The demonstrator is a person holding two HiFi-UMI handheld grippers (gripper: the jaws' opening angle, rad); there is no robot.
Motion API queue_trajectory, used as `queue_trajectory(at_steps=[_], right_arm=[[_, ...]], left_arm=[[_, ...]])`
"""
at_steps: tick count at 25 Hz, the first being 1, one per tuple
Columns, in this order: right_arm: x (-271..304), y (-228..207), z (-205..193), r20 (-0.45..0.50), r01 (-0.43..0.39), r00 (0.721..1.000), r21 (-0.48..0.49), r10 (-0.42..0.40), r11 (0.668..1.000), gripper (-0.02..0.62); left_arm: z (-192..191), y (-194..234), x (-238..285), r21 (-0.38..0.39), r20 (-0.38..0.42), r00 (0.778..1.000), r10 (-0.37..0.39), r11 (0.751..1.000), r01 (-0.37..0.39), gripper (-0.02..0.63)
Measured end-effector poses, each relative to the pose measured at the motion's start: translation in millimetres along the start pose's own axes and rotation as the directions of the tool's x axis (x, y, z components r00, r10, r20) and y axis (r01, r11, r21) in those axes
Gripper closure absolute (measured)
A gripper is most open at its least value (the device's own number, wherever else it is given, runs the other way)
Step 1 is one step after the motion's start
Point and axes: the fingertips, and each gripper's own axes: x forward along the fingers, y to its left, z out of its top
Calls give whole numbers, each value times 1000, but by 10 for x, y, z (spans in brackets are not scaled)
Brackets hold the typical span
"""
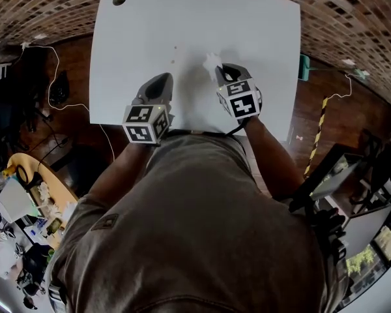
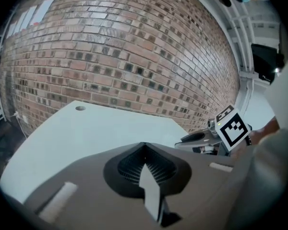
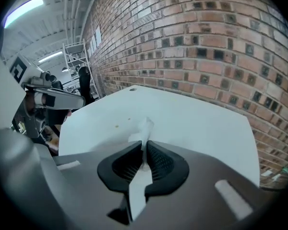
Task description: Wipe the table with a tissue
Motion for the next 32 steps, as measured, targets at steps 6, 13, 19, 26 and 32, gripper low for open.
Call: queue_trajectory(at_steps=[6,13,19,26,32], right_arm=[[-98,55,273,57,48,997,-8,-48,999,557],[-113,213,526,97,104,990,0,-104,995,557],[-128,235,736,123,142,982,16,-143,990,557],[-61,229,870,120,143,982,9,-143,990,557],[100,190,916,106,116,988,-9,-115,993,557]], left_arm=[[181,263,-33,41,45,998,42,998,-44,604],[231,560,-130,57,59,998,35,998,-38,604],[292,736,-111,61,50,999,19,998,-22,604],[343,884,-124,29,49,998,38,999,-40,604],[314,1022,-106,-14,36,997,68,998,-67,604]])
